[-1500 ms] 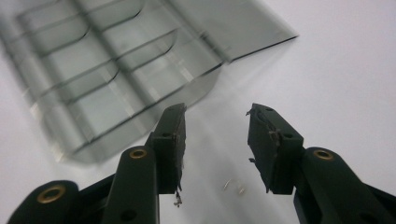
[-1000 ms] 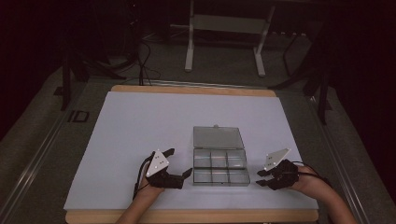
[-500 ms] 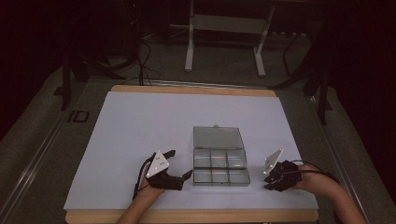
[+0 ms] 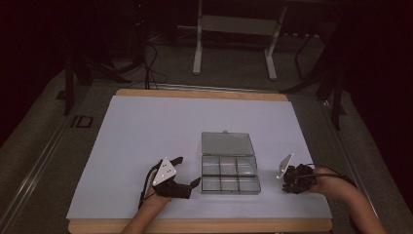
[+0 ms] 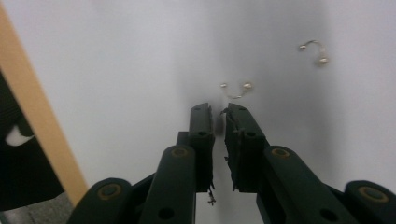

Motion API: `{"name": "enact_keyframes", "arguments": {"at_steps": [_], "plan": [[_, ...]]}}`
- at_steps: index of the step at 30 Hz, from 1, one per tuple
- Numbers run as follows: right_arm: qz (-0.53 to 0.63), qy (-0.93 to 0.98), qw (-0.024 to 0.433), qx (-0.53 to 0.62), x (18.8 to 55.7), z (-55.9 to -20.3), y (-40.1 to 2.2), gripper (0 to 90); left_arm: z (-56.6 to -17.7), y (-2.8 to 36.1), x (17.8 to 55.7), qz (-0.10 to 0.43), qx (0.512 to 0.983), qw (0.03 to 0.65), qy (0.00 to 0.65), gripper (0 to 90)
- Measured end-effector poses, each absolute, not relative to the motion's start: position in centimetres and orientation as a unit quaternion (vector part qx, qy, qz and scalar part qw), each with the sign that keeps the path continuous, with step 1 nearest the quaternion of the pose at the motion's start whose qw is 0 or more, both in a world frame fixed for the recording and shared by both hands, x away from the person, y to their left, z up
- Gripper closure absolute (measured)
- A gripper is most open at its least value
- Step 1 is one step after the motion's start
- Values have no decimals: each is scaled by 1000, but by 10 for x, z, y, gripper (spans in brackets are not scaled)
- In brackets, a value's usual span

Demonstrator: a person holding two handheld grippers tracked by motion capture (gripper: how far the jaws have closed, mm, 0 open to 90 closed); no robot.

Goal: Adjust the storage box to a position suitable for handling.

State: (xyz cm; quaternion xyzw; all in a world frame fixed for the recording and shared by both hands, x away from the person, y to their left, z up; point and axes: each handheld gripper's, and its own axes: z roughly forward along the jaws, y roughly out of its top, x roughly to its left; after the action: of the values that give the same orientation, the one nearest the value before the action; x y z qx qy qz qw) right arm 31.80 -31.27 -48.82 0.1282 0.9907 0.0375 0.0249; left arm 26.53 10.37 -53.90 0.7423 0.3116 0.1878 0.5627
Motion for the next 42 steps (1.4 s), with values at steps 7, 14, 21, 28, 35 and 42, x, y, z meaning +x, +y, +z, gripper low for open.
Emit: {"name": "enact_keyframes", "arguments": {"at_steps": [7, 14, 21, 28, 35, 42], "plan": [[31, 990, 33, 130, 329, -487, -308, 847, -539, 104, 266, 186, 741, 564, 313, 41], [21, 992, 22, 120, 333, -490, -300, 850, -539, 104, 265, 186, 743, 563, 310, 42], [5, 993, 15, 113, 334, -495, -296, 848, -539, 104, 266, 186, 743, 563, 310, 42], [-3, 993, 21, 112, 333, -495, -293, 859, -539, 104, 266, 186, 744, 562, 311, 42], [-6, 994, 22, 106, 333, -495, -292, 861, -539, 104, 266, 185, 743, 563, 312, 42], [23, 993, 19, 111, 333, -489, -293, 867, -539, 104, 265, 187, 742, 563, 310, 42]]}}
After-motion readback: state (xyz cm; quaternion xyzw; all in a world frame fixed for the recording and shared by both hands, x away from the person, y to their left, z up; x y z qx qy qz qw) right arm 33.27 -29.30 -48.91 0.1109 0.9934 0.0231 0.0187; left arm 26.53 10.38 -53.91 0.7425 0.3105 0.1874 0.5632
